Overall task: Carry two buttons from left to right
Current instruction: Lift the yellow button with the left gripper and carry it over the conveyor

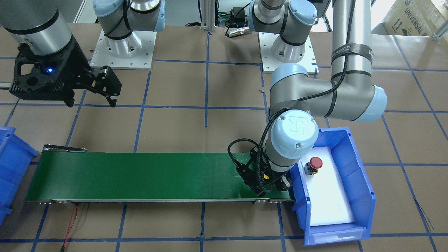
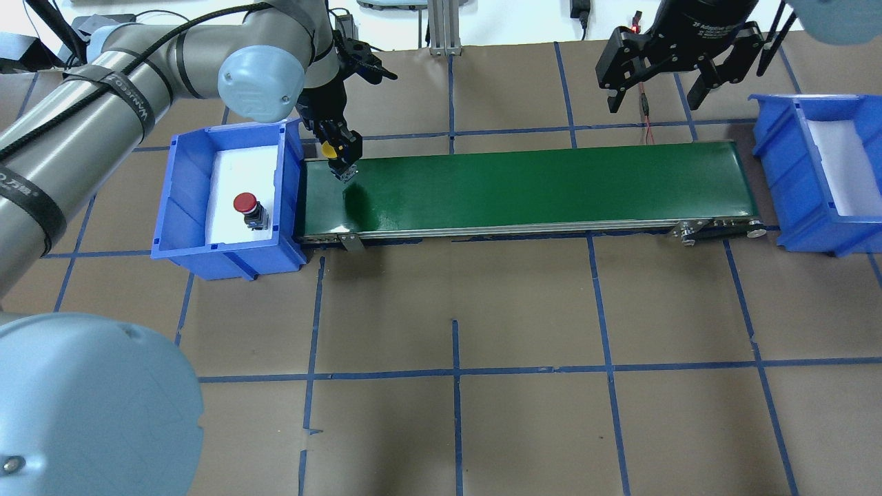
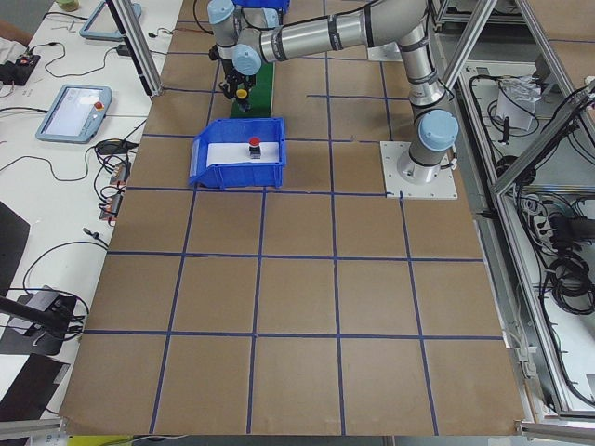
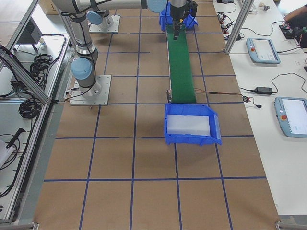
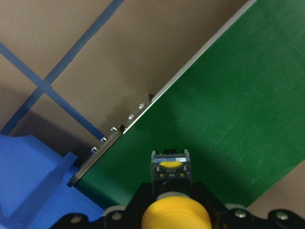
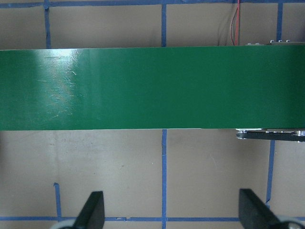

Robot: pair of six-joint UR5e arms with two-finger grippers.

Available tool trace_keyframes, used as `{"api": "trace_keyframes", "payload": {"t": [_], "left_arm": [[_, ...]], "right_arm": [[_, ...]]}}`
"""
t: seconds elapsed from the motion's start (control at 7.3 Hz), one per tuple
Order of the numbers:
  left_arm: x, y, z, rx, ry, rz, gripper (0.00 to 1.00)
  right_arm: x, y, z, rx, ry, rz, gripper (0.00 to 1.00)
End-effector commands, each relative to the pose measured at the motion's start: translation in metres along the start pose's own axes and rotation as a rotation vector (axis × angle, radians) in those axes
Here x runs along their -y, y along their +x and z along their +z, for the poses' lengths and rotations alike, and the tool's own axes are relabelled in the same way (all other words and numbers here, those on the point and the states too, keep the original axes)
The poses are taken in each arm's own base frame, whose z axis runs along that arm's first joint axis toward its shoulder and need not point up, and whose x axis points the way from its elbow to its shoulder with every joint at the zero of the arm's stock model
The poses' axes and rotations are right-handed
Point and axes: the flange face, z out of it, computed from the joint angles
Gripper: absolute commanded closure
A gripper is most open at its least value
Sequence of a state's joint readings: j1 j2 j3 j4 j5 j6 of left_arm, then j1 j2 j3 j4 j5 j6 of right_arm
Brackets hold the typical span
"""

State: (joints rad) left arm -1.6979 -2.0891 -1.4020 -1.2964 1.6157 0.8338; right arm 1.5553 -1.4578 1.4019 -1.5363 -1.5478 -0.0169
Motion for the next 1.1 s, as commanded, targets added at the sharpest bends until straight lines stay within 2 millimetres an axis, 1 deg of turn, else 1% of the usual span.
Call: {"api": "trace_keyframes", "payload": {"t": [0.0,0.14,0.27,0.41,0.55,0.68,0.96], "left_arm": [[0.009,0.009,0.007,0.045,0.034,0.116,0.89],[0.011,0.01,0.007,0.051,0.039,0.128,0.69],[0.011,0.012,0.007,0.051,0.041,0.13,0.15],[0.012,0.014,0.005,0.053,0.044,0.128,0.0],[0.008,0.017,-0.009,0.062,0.046,0.125,0.0],[0.007,0.018,-0.022,0.062,0.047,0.122,0.0],[-0.014,0.018,-0.061,0.065,0.054,0.062,0.0]], "right_arm": [[0.0,0.001,0.001,0.002,-0.006,0.0,0.01],[0.001,0.001,0.001,0.003,-0.006,-0.005,0.01],[0.0,0.001,0.002,0.003,-0.008,-0.008,0.01],[0.003,0.001,0.003,0.003,-0.008,-0.008,0.0],[0.004,-0.001,0.002,0.003,-0.003,-0.005,0.0],[0.005,0.002,0.002,0.002,-0.006,-0.006,0.0],[0.004,0.002,0.003,0.002,-0.009,-0.005,0.0]]}}
